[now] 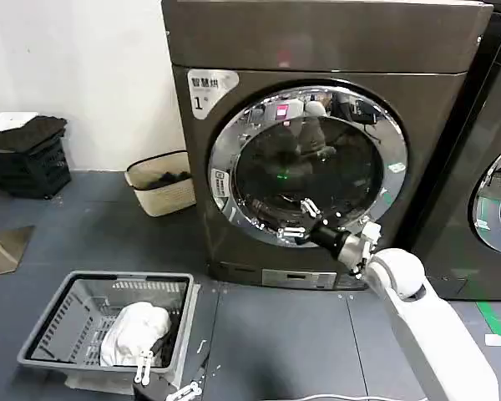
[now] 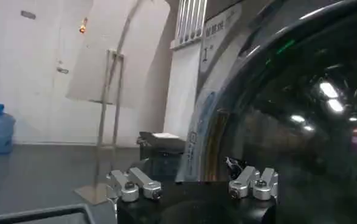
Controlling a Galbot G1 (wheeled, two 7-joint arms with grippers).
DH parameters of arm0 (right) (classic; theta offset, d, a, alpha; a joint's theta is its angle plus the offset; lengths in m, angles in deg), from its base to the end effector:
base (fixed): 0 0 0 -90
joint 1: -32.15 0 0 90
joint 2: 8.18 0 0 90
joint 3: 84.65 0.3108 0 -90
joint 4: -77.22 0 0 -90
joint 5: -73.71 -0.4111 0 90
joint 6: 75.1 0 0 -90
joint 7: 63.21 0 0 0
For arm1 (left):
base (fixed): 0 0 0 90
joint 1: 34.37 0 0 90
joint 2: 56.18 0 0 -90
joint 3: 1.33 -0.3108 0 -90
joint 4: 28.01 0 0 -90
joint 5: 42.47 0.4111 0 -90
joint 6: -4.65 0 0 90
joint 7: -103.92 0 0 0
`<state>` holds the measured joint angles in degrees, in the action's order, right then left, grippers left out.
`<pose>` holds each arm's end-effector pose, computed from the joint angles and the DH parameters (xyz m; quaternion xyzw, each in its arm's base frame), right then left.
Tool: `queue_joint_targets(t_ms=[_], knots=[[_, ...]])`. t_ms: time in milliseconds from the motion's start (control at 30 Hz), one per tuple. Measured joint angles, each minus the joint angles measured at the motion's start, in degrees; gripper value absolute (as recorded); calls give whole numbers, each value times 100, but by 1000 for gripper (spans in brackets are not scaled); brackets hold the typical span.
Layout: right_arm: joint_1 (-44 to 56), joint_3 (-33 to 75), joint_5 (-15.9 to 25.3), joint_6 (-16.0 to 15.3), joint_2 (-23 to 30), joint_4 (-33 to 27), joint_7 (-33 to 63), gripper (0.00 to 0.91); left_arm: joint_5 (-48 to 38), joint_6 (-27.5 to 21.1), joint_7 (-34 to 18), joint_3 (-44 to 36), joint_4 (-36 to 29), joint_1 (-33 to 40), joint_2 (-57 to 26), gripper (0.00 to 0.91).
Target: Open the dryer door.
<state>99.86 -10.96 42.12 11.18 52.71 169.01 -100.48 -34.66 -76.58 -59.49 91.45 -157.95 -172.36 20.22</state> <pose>0.4849 -0.0441 -0.1432 -0.4403 0.8920 -0.0386 0.0947 0.1795 0.0259 -0.2620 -0.2229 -0.9610 -0.1635 0.0107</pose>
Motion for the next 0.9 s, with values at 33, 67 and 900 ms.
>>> queue_joint_targets(t_ms=[33,67,900], knots=[[-46,-33,-25,20,-1,-52,-13,907,2,0,0,0,-6,-5,1,907],[-98,-75,-59,52,-2,-114,-33,907,3,0,0,-1,-11,-15,1,907],[-939,-742,-154,310,278,-1127,-117,907,60,20,-12,5,-148,-134,54,907]])
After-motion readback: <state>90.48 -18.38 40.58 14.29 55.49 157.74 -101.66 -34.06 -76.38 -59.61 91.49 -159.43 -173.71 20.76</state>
